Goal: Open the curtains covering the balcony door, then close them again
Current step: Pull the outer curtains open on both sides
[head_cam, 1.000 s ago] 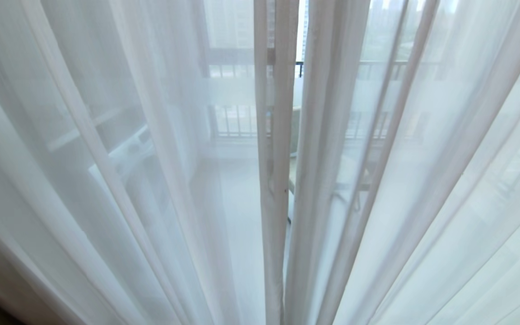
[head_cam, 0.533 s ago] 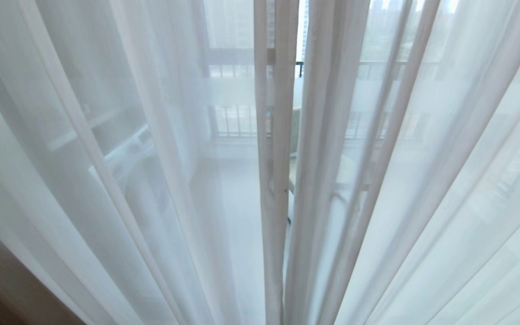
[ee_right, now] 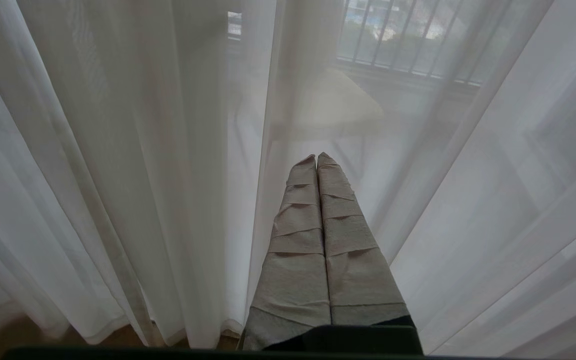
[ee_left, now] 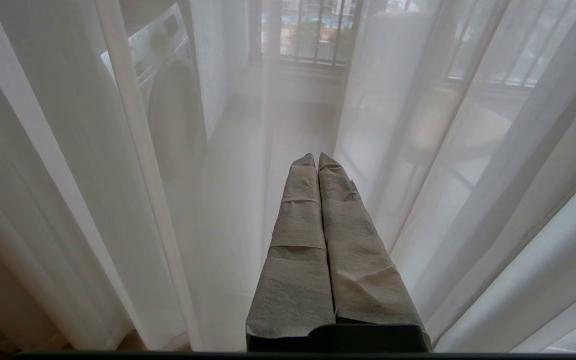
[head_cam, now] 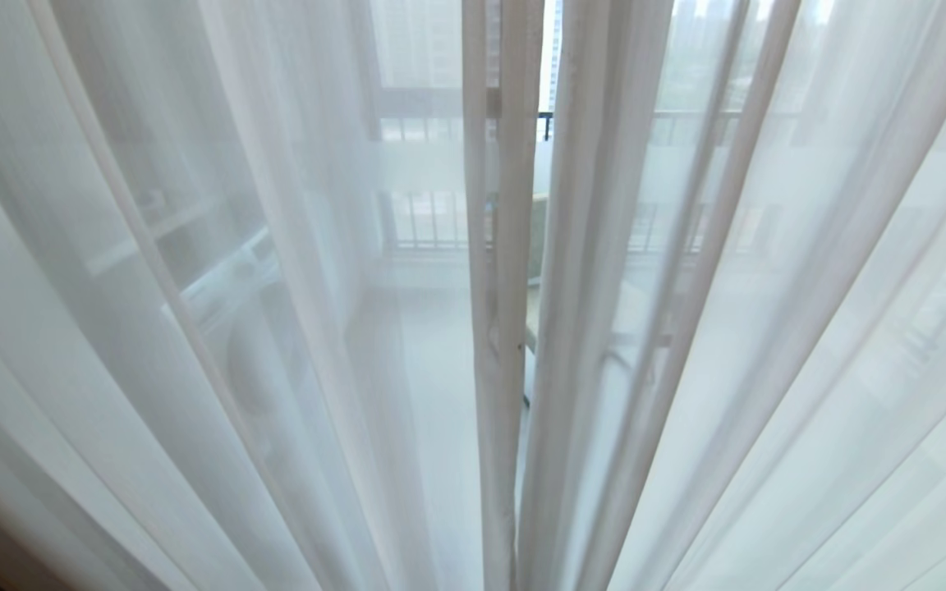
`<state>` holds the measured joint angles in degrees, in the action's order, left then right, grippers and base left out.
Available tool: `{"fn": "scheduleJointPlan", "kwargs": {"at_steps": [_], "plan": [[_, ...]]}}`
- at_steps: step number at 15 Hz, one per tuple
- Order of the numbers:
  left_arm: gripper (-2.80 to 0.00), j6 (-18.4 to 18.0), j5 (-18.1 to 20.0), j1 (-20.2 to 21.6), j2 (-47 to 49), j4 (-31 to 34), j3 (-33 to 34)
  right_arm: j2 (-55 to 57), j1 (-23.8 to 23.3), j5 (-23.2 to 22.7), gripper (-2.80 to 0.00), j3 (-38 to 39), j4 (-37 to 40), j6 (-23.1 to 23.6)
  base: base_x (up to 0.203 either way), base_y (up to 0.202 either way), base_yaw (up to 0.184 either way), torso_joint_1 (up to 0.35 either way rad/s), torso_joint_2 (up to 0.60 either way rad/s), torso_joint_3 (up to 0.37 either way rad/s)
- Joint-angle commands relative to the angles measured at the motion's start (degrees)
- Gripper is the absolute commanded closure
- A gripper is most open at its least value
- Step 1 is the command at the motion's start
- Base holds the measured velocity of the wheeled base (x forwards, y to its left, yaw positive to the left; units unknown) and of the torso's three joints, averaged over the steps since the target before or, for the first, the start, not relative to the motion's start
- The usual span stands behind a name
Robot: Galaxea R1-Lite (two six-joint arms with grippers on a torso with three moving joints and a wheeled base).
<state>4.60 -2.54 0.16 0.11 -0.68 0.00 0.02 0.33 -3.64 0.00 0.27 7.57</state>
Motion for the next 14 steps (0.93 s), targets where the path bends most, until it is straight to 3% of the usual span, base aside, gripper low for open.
{"fn": "scheduleJointPlan", "kwargs": {"at_steps": [1,14], "plan": [[0.00,0.06,-0.01,0.02,-0.02,-0.03,0.00,-0.02,-0.01,-0.05,0.00,0.00,0.00,0.08,0.000,0.000,0.000,0.000,0.00,0.000],[0.00,0.06,-0.01,0.02,-0.02,-0.03,0.00,-0.02,0.02,-0.05,0.00,0.00,0.00,-0.01,0.000,0.000,0.000,0.000,0.00,0.000]]}}
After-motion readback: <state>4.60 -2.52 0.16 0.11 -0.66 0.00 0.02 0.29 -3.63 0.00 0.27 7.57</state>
